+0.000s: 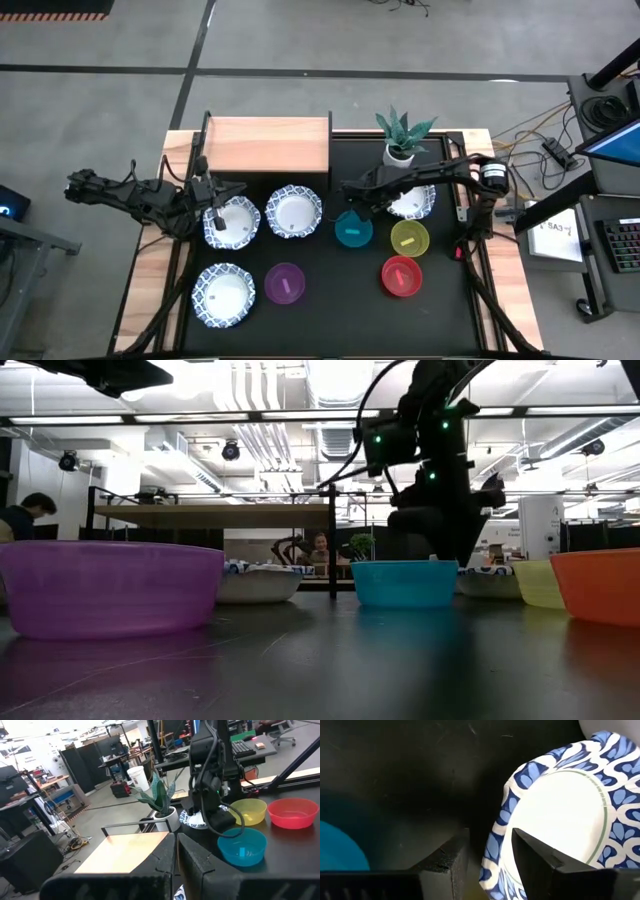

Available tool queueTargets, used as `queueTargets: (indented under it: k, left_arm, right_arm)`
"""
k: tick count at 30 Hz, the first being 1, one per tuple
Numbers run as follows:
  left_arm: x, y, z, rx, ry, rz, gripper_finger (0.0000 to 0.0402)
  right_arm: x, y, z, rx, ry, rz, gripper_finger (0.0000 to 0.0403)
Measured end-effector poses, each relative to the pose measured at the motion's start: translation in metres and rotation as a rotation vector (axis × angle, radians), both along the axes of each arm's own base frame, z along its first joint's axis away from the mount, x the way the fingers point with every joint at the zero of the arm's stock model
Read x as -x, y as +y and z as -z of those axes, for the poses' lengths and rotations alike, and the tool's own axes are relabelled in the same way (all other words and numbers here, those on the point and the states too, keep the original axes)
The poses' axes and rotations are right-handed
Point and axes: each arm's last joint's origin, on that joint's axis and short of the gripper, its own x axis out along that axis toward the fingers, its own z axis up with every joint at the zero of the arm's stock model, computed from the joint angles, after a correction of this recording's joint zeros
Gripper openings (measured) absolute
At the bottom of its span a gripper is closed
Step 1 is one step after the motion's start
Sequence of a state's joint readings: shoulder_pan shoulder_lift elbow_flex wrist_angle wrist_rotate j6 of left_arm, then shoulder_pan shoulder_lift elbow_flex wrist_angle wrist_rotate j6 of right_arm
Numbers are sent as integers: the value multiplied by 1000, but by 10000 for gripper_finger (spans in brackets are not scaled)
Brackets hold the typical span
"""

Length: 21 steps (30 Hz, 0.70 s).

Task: Place and stack bowls onto a shelf
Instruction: Put the big white bowl on the shelf

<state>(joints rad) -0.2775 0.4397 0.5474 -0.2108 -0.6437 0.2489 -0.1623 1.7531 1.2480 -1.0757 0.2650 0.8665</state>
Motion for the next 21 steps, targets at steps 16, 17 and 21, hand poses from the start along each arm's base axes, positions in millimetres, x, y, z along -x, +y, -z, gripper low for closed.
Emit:
queueTargets:
  k: [16, 17, 21]
  left_arm:
    - [0, 0, 0, -1, 2, -2, 0]
    - [0, 0, 0, -1, 2, -2, 0]
    - [0, 0, 0, -1, 3, -1, 0]
  right_arm:
    - [-4, -1, 12, 20, 33, 12, 98]
    - [-3, -1, 12, 20, 32, 11, 81]
    - [-3, -1, 11, 22, 33, 9, 20]
